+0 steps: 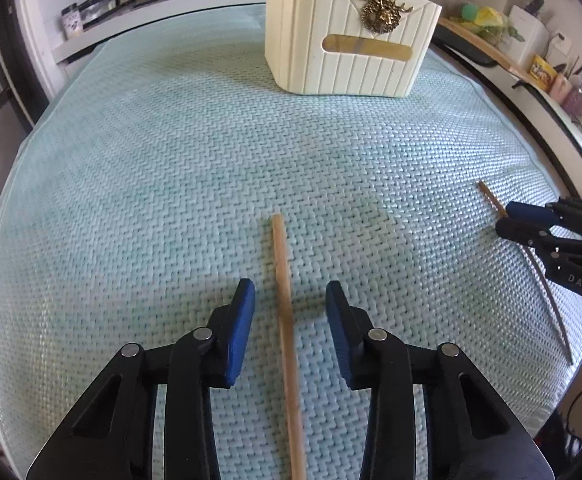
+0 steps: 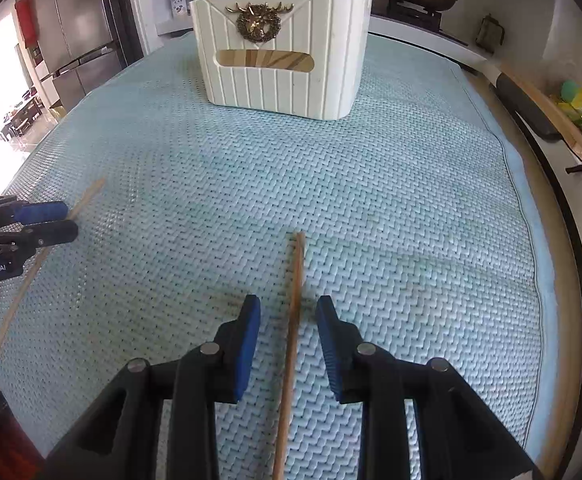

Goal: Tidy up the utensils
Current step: 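Lift both chopsticks and carry them above the cream holder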

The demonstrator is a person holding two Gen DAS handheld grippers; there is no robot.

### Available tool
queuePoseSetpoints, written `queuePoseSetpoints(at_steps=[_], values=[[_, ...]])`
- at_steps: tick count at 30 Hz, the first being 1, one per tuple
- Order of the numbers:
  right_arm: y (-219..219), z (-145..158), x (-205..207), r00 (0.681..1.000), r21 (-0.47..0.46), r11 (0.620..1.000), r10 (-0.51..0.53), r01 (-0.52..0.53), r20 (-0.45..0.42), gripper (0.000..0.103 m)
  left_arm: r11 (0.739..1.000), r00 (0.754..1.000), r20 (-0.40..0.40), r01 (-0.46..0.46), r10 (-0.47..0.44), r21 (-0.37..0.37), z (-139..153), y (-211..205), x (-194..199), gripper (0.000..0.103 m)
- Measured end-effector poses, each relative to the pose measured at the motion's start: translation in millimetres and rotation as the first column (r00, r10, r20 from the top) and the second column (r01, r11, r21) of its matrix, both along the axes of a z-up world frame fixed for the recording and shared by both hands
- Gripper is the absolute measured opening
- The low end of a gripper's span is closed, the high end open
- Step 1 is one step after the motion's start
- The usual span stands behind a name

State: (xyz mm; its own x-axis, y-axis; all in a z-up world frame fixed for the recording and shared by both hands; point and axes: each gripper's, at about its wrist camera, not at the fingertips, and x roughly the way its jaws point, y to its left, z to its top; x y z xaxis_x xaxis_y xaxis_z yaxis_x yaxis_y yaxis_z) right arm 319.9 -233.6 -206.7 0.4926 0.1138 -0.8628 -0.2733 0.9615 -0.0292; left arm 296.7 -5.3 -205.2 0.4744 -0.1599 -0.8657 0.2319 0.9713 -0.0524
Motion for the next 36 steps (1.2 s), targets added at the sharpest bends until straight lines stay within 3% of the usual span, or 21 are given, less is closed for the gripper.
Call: queuePoseSetpoints(at_steps=[1,2,4,7,12,16,22,30,33,36], values=[[3.7,0.0,5.2,1.000,-0.009,1.000,0.014,-0.014,0.000,0.007,1.000,1.000,0.003,0.010,-0.010,0.008,0.4,-3.2,4.5,0.016],[8.8,0.5,8.1,1.000,-0.019,1.000,0.020,-0.020,0.000,0.005,1.000,1.000,-0.006,0.014,-0.014,0.002,0.6,-4.3,9.1,0.005],[10.9,1.3,14.0,1.000,-0.008,1.000,0.022,-0.022,0.003,0.005,0.999,1.000,-0.017,0.012,-0.013,-0.030,3.6,-3.0,14.6,0.005],[2.1,13.0,14.4,0.999,0.070,0.997,-0.010,0.007,0.037,0.005,0.998,0.999,0.036,0.007,-0.005,-0.058,19.7,2.6,9.9,0.005],[-17.2,60.2,-9.1,0.983,0.229,0.973,-0.072,0.031,0.170,0.005,0.990,0.991,0.129,-0.007,0.026,-0.142,63.8,19.6,-7.7,0.005],[-25.7,101.1,-32.9,0.958,0.300,0.954,-0.096,0.011,0.269,0.005,0.983,0.977,0.214,0.022,0.018,-0.185,104.4,26.8,-27.7,0.005],[-20.3,152.1,-80.9,0.905,0.320,0.947,-0.101,-0.041,0.414,0.005,0.971,0.945,0.327,0.068,0.011,-0.229,153.9,29.9,-55.7,0.005],[-6.5,197.2,-122.7,0.805,0.289,0.952,-0.097,-0.096,0.585,0.005,0.963,0.885,0.464,0.091,0.039,-0.255,190.0,31.9,-76.8,0.005],[-4.4,207.5,-124.6,0.778,0.292,0.950,-0.100,-0.111,0.621,0.005,0.954,0.886,0.460,0.095,0.048,-0.283,194.3,34.9,-72.4,0.005],[-3.6,212.9,-119.5,0.770,0.302,0.946,-0.105,-0.119,0.629,0.005,0.946,0.888,0.455,0.091,0.064,-0.310,198.0,39.1,-66.4,0.005]])
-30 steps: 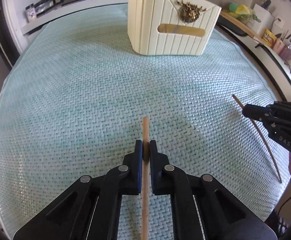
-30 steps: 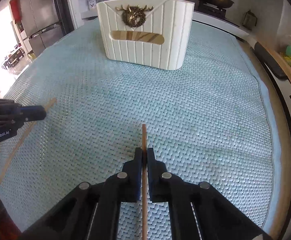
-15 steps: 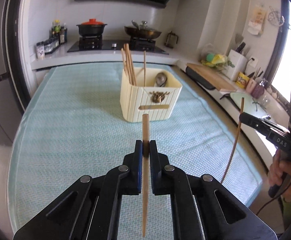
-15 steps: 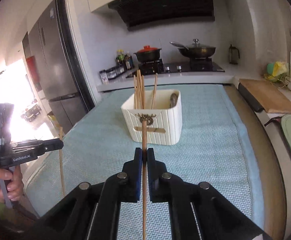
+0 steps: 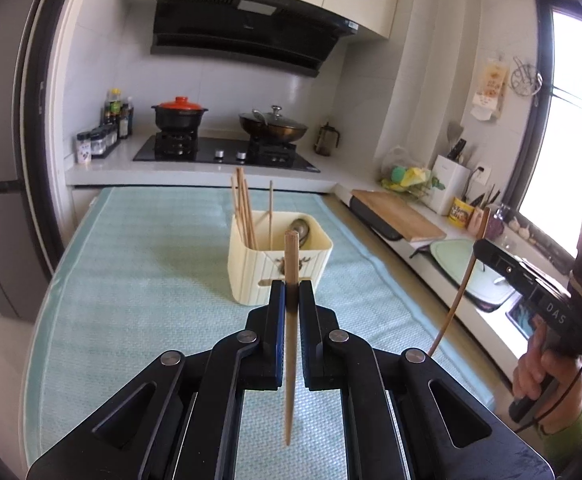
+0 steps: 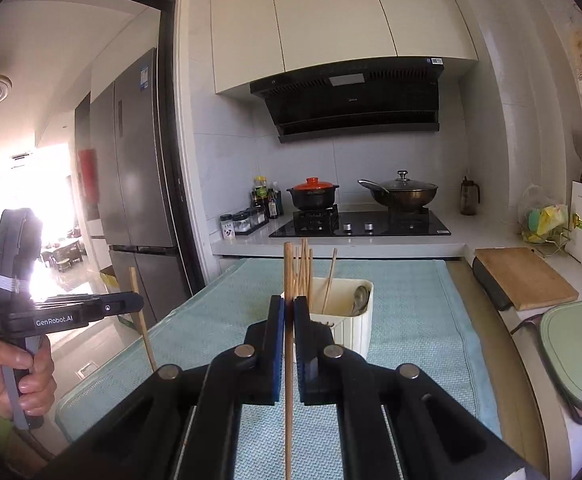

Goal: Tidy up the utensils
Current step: 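Lift both chopsticks and carry them above the cream holder, then lower both chopsticks into the holder and open both tools to release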

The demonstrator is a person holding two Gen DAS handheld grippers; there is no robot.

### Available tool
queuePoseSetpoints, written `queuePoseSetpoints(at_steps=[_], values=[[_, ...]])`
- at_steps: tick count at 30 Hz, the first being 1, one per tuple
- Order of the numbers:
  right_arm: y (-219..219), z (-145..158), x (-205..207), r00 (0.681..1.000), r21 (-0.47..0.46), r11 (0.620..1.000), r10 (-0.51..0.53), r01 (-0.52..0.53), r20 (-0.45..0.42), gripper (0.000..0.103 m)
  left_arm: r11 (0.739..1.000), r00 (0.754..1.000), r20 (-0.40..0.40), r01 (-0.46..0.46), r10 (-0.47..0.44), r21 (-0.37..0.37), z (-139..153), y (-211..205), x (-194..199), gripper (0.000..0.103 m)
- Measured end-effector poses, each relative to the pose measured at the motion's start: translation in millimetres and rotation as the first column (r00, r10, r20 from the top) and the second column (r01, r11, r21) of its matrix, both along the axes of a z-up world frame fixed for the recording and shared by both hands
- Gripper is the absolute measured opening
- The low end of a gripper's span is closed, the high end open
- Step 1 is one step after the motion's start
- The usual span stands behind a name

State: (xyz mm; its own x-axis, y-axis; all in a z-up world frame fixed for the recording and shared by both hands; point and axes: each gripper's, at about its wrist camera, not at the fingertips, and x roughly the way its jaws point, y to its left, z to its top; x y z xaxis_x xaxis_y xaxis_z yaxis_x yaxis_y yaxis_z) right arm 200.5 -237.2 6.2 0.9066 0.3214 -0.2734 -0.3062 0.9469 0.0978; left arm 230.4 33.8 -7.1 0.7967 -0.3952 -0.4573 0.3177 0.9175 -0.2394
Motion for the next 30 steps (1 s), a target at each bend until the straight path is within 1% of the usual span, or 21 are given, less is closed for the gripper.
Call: queuePoseSetpoints(at_steps=[6,10,12,14,17,19,23,27,30], values=[[3.4,0.4,18.9,1.000,0.010,1.000,0.009,-0.009,-0.012,0.005,1.000,1.000,-0.016,-0.005,0.005,-0.020,5.9,3.4,15.6,0.005],[8.3,1.8,44.5,0.999,0.006,1.000,0.022,-0.022,-0.028,0.005,1.000,0.999,-0.046,-0.009,0.007,-0.029,10.2,3.2,44.2,0.005],[9.8,5.8,62.1,0.999,0.017,0.999,0.031,-0.031,-0.037,0.005,0.999,0.998,-0.061,-0.006,0.004,-0.038,16.3,1.8,61.9,0.005],[13.4,13.0,79.9,0.999,0.012,0.999,0.037,-0.037,-0.032,0.005,0.999,0.998,-0.056,-0.005,0.003,-0.039,26.3,-1.2,78.1,0.005],[17.7,30.2,109.1,0.999,0.019,0.999,0.049,-0.049,-0.015,0.005,0.999,1.000,-0.027,-0.002,0.001,-0.039,49.4,-7.8,103.4,0.005],[19.8,44.6,130.0,0.999,0.014,0.999,0.044,-0.044,0.010,0.005,1.000,1.000,-0.001,-0.001,0.001,-0.031,66.6,-13.3,122.2,0.005],[21.5,69.6,176.7,0.999,0.013,1.000,0.020,-0.021,0.041,0.005,1.000,1.000,0.016,-0.013,0.013,-0.019,88.3,-23.7,168.0,0.005],[18.9,74.7,222.0,0.998,0.026,1.000,-0.012,0.011,0.054,0.005,0.999,0.999,0.017,-0.038,0.039,-0.018,89.8,-31.2,209.8,0.005],[17.5,64.0,253.6,0.999,0.033,0.999,-0.014,0.013,0.030,0.005,0.998,0.998,0.001,-0.055,0.055,-0.014,79.3,-35.0,237.6,0.005]])
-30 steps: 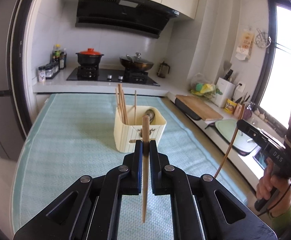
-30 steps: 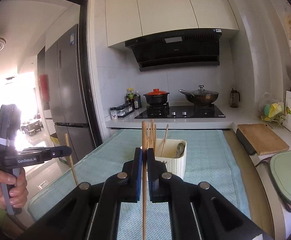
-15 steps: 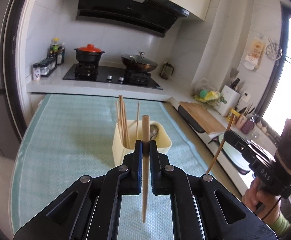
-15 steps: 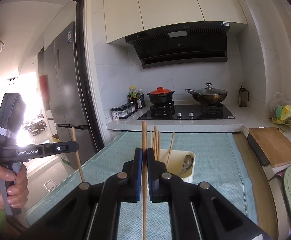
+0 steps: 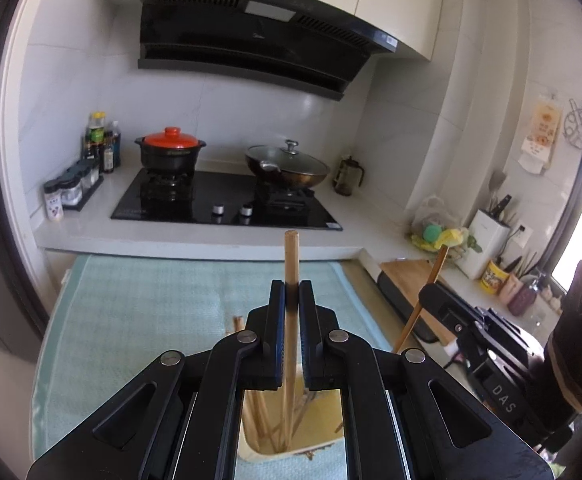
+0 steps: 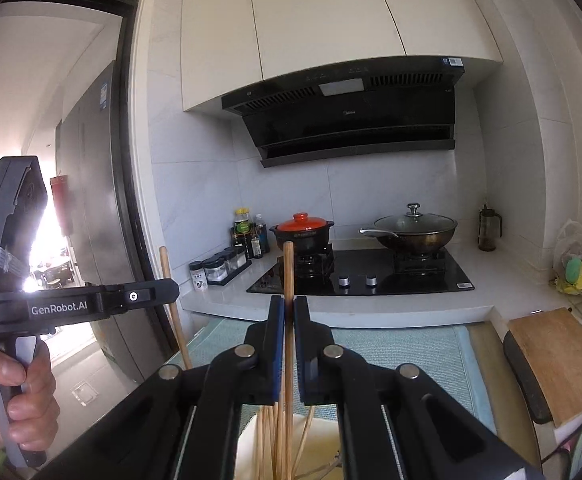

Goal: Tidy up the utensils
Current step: 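Lower both chopsticks into the holder and open both tools to release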

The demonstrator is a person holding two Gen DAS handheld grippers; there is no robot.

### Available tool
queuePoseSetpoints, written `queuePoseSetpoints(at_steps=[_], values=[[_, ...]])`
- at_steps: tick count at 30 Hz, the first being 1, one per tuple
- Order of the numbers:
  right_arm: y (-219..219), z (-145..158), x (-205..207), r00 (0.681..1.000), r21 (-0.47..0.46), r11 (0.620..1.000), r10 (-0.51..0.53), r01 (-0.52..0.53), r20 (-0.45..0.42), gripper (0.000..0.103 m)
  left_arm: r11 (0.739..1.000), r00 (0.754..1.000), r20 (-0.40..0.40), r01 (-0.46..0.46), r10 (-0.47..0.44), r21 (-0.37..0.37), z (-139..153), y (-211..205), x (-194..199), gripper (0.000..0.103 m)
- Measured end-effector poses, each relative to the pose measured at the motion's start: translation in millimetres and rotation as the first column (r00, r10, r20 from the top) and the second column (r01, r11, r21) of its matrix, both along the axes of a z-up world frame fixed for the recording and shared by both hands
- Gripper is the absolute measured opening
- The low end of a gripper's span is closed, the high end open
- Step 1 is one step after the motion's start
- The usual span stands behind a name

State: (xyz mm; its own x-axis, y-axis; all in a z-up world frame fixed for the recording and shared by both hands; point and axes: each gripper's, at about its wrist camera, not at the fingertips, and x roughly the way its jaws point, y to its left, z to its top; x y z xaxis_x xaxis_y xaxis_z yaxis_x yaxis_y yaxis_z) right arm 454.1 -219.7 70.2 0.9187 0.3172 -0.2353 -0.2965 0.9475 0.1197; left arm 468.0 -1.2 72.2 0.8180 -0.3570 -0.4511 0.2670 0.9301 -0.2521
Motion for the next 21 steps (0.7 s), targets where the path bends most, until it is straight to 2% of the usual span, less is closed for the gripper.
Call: queuePoseSetpoints(at_steps=[6,11,16,18,19,20,21], values=[[6.3,-46.5,51.2,0.988,0.004,0.999,0.041,-0.041,-0.146,0.005,0.999,0.996,-0.088,-0.004,0.008,0.042,-45.2,-8.3,37.2,0.005],[15.6,-90.8,76.3,0.955,0.004,0.997,0.078,-0.080,-0.287,0.005,0.999,0.985,-0.169,-0.007,0.016,0.051,-82.9,-7.5,51.7,0.005],[23.7,-120.7,94.1,0.922,0.018,0.995,0.095,-0.095,-0.376,0.006,0.997,0.979,-0.203,-0.001,0.016,0.071,-99.7,-8.4,57.5,0.005],[24.9,-127.6,98.5,0.911,0.028,0.995,0.095,-0.091,-0.401,0.007,0.997,0.979,-0.204,-0.006,0.022,0.075,-101.4,-7.3,56.5,0.012],[25.2,-129.8,100.1,0.909,0.026,0.996,0.088,-0.084,-0.407,0.007,0.997,0.980,-0.200,-0.006,0.021,0.076,-101.0,-6.6,54.6,0.027],[24.9,-131.0,101.3,0.908,0.027,0.996,0.085,-0.081,-0.410,0.013,0.997,0.981,-0.190,-0.012,0.027,0.080,-99.7,-5.0,52.9,0.050],[24.8,-130.8,101.7,0.908,0.028,0.997,0.081,-0.077,-0.410,0.019,0.996,0.984,-0.173,-0.026,0.041,0.089,-97.7,-2.9,49.0,0.061]])
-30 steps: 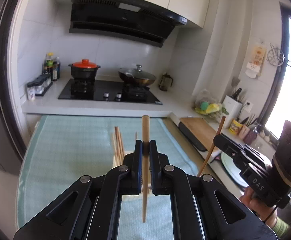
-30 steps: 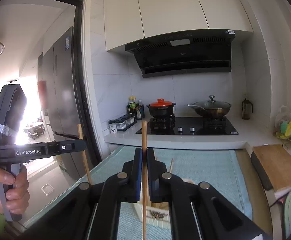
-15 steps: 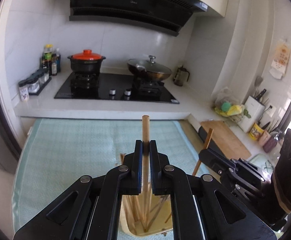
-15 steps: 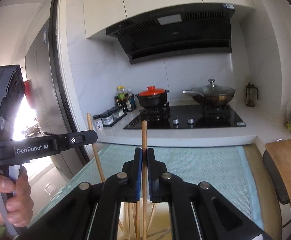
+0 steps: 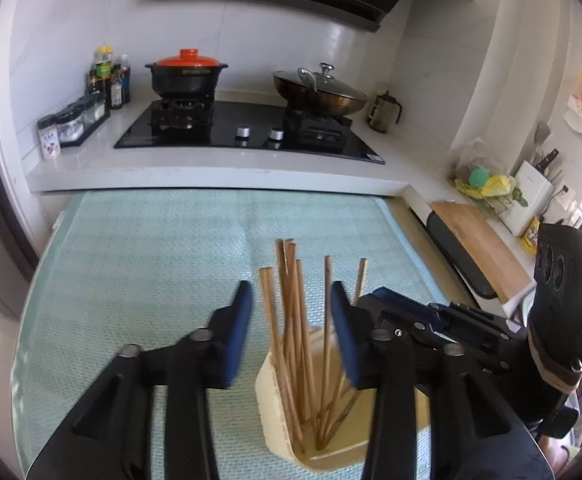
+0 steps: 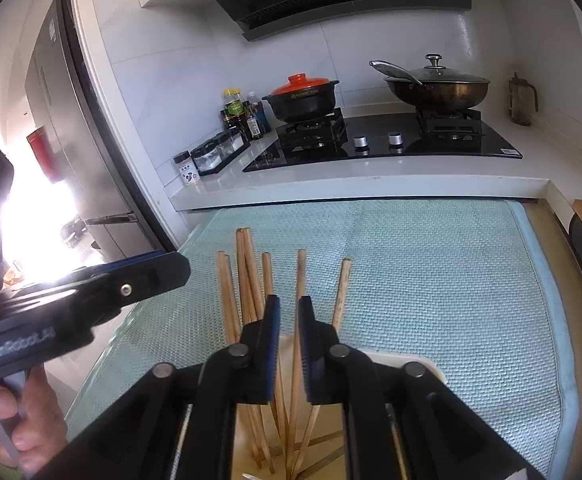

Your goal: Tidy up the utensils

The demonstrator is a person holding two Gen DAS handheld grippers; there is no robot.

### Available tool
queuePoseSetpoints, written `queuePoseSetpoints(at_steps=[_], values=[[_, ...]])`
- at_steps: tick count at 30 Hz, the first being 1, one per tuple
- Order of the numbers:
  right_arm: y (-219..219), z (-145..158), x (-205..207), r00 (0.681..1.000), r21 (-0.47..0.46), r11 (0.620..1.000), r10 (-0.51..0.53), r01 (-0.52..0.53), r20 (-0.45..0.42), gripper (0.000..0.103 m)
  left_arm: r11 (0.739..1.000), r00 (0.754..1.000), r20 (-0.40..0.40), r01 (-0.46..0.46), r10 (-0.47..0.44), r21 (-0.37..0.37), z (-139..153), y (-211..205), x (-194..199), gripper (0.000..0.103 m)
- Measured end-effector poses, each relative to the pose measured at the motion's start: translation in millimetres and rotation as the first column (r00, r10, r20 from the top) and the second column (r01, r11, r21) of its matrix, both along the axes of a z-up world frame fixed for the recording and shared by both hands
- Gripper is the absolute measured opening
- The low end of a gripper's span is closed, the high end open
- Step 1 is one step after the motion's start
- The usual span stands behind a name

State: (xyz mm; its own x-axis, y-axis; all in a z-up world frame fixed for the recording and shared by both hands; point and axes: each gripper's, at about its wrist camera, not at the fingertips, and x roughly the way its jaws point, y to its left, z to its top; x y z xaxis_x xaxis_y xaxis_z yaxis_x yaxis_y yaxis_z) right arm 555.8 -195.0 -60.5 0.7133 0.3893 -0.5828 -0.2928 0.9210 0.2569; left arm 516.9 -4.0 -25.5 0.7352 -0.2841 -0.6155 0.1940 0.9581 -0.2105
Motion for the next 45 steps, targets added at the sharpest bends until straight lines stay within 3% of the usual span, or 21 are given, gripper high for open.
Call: queuePoseSetpoints(at_steps=[1,2,7,12,17,20,24,31,45], values=[[-1.0,1.5,-0.4,1.000,0.005,1.000,-0.004,0.004,0.003,0.036,1.000,1.000,0.025,-0.014,0.014,0.011,3.1,1.9,-7.1,0.075],[-3.3,4.2,-4.1,1.000,0.013,1.000,-0.010,0.010,0.014,0.049,1.000,0.998,0.051,-0.022,0.021,0.021,6.6,3.8,-14.0,0.079],[-14.4,29.8,-37.5,0.995,-0.004,0.999,-0.049,0.049,0.092,0.056,0.995,0.984,0.173,-0.049,0.034,0.085,23.7,7.7,-66.6,0.100],[-27.1,57.5,-98.9,0.977,-0.064,0.991,-0.102,0.115,0.186,0.076,0.979,0.948,0.307,-0.132,0.080,0.152,32.3,4.1,-134.4,0.103],[-31.3,72.7,-171.9,0.955,-0.153,0.969,-0.151,0.194,0.255,0.090,0.981,0.971,0.228,-0.105,0.066,0.161,20.0,-1.2,-182.8,0.103],[-28.0,72.8,-214.8,0.952,-0.168,0.967,-0.141,0.192,0.272,0.103,0.976,0.959,0.264,-0.148,0.102,0.159,17.7,-5.2,-216.0,0.103],[-21.4,67.7,-263.0,0.945,-0.194,0.958,-0.151,0.212,0.289,0.103,0.963,0.956,0.268,-0.180,0.123,0.202,20.2,-12.5,-246.5,0.103],[-10.2,61.7,-319.3,0.944,-0.213,0.951,-0.158,0.225,0.291,0.103,0.965,0.953,0.244,-0.221,0.182,0.143,24.6,2.8,-284.8,0.103],[5.4,82.0,-355.1,0.934,-0.201,0.945,-0.191,0.258,0.302,0.103,0.944,0.941,0.219,-0.293,0.256,0.155,26.3,14.2,-312.2,0.103]])
